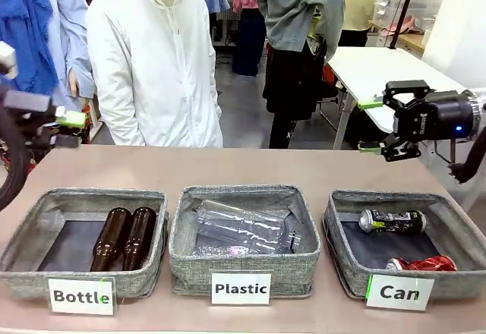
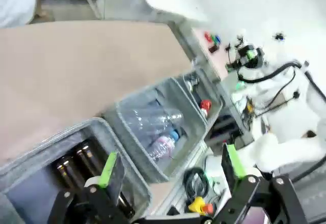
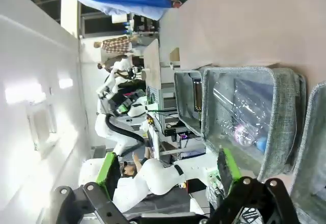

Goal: Sort the can waste into the basket.
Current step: Pick up the can waste from the table and place it in the right Fabric basket.

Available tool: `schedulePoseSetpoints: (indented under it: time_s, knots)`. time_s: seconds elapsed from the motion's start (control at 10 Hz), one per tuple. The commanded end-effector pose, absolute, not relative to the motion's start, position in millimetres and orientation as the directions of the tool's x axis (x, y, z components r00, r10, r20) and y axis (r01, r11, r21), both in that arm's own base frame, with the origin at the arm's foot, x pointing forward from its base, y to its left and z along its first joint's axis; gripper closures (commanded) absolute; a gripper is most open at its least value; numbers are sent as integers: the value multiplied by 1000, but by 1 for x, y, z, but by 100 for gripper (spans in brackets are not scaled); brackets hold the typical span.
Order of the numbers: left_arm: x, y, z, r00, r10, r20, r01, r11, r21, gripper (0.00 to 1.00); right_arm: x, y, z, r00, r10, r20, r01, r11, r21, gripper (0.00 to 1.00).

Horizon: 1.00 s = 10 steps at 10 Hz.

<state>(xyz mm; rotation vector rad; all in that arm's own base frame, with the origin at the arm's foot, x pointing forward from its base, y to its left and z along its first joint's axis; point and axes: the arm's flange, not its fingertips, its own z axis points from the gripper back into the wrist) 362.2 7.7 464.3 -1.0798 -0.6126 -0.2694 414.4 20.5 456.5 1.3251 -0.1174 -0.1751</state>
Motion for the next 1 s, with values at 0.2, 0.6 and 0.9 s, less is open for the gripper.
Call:
schedulePoseSetpoints:
  time_s: [0.2, 0.6, 0.9]
  knots:
    - [379, -11, 483, 825, 5, 566, 499, 463, -732, 0, 414, 27, 454, 982, -186, -16, 62, 246, 967, 0]
    - [379, -11, 483, 825, 5, 566, 499, 463, -732, 0, 414, 27, 454, 982, -186, -16, 62, 246, 967, 0]
    - [379, -11, 483, 825, 5, 566, 499, 463, -732, 0, 414, 27, 454, 982, -186, -16, 62, 246, 967, 0]
